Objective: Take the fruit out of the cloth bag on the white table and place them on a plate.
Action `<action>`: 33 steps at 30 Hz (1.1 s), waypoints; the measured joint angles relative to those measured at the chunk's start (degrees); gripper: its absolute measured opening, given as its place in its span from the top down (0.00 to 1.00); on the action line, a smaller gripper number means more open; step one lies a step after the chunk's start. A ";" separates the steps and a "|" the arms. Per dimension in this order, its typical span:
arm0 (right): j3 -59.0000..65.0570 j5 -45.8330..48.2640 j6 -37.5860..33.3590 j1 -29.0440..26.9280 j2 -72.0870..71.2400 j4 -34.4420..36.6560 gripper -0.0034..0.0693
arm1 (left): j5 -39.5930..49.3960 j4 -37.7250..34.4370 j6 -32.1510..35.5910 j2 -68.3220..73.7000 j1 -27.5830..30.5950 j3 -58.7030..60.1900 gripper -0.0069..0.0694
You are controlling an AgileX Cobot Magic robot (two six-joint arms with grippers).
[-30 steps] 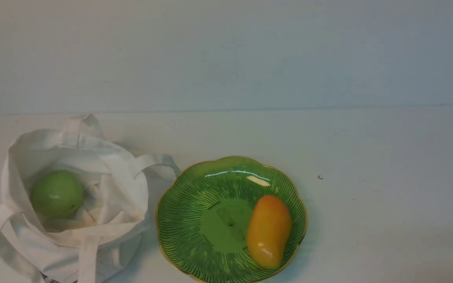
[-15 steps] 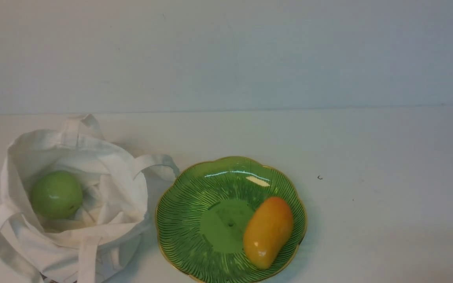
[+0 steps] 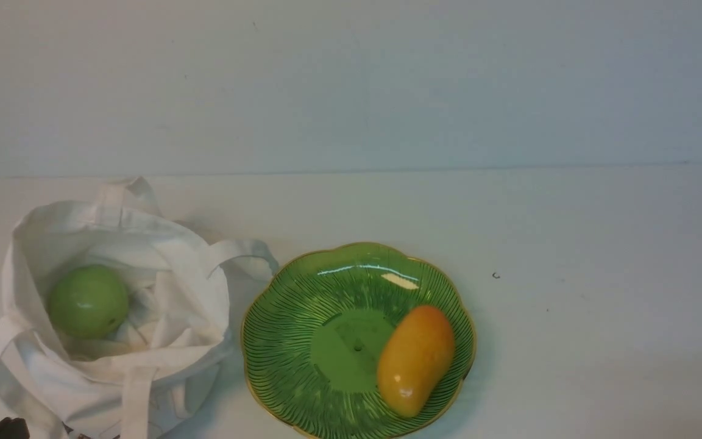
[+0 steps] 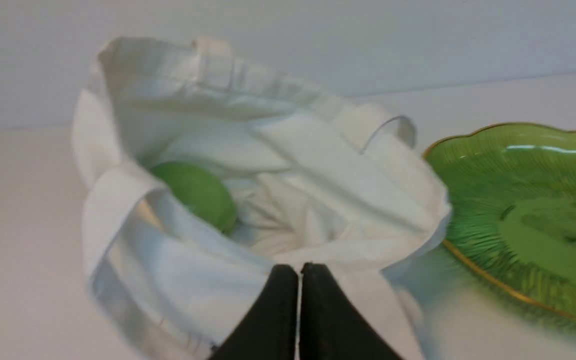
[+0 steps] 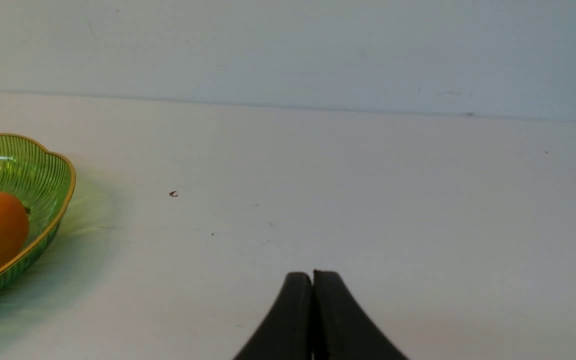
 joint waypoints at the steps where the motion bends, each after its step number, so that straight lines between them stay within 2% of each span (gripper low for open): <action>1: 0.00 0.00 0.00 0.00 0.00 0.00 0.97 | 0.00 0.00 0.00 0.00 0.45 0.07 0.92; 8: 0.00 0.00 0.00 0.00 0.00 0.00 0.97 | 4.81 0.00 0.06 0.00 -0.20 0.14 0.92; 33: 0.00 0.00 0.00 0.00 0.00 0.00 0.97 | 5.19 0.00 0.49 0.00 -1.73 0.14 0.92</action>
